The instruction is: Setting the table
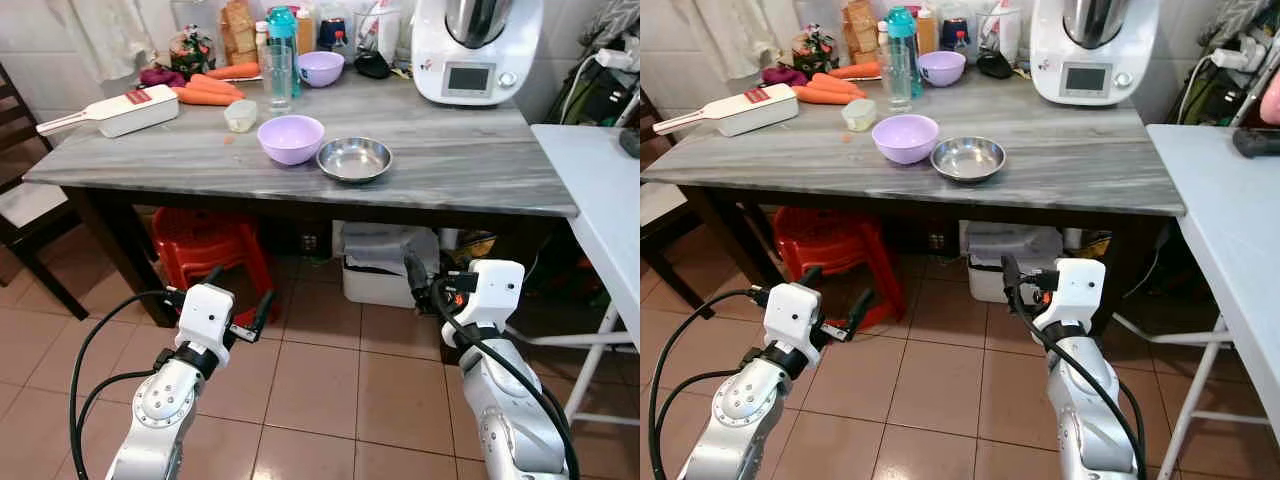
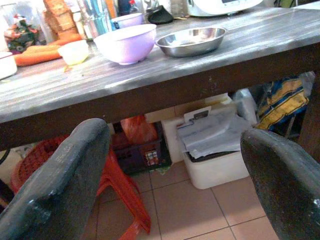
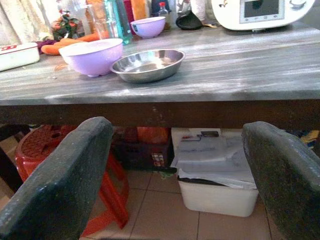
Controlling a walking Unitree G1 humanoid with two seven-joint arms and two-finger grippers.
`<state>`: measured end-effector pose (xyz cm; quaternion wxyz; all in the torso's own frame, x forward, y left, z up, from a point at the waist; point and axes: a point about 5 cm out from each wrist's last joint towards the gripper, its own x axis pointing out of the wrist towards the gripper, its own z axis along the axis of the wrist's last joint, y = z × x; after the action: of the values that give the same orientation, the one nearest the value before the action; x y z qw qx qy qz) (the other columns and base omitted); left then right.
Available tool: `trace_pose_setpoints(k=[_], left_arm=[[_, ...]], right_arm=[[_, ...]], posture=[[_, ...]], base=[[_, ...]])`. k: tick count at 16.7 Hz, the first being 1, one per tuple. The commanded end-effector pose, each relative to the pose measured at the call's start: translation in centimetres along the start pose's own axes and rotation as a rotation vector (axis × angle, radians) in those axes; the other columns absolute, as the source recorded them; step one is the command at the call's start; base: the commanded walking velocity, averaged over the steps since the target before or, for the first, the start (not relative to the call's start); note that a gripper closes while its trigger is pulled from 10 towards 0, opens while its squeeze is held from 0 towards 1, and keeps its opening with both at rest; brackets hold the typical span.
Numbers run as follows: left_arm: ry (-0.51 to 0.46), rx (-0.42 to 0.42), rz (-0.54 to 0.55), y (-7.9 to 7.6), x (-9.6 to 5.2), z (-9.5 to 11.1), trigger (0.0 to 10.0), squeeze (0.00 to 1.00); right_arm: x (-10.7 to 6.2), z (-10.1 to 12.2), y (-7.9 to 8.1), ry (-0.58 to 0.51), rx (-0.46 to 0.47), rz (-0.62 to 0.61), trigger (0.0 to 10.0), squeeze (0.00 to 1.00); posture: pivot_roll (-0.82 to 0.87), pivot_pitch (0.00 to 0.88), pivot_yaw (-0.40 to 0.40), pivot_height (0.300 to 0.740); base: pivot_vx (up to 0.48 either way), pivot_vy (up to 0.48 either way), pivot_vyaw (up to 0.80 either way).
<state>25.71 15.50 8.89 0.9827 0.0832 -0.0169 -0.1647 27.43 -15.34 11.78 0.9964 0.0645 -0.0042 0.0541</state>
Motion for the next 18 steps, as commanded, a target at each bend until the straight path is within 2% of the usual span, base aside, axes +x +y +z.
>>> trace_pose_setpoints(k=[1,2,6,8,11,18], left_arm=[[-0.005,0.004,-0.008,-0.05,0.15,0.28,10.0,0.00],[-0.005,0.001,-0.009,-0.08,0.15,0.27,10.0,0.00],[-0.007,-0.010,-0.014,-0.30,0.15,0.29,10.0,0.00],[-0.007,-0.015,-0.016,-0.38,0.16,0.26,10.0,0.00],[-0.007,-0.018,-0.020,-0.51,0.22,0.26,10.0,0.00],[-0.006,-0.026,-0.022,-0.65,0.36,0.23,10.0,0.00]], right_arm=[[0.10,-0.01,-0.01,-0.003,0.002,0.002,10.0,0.00],[0.13,0.00,0.00,-0.002,0.002,0.003,10.0,0.00],[0.10,0.02,-0.15,0.002,-0.006,0.008,10.0,0.00],[0.06,0.06,-0.28,0.001,-0.008,0.005,10.0,0.00],[-0.03,0.01,-0.34,0.004,-0.011,0.003,10.0,0.00],[0.03,-0.02,-0.43,0.007,-0.014,0.007,10.0,0.00]], posture=[[0.05,0.000,0.027,0.740],[0.05,0.000,0.026,0.740],[0.05,0.000,0.019,0.740],[0.04,0.000,0.018,0.740],[0.04,0.000,0.017,0.740],[0.04,0.000,0.011,0.740]], base=[[0.000,0.000,0.00],[0.000,0.000,0.00],[0.000,0.000,-0.75],[0.000,-0.281,-0.62],[0.000,-0.095,0.00],[0.000,-0.326,0.00]])
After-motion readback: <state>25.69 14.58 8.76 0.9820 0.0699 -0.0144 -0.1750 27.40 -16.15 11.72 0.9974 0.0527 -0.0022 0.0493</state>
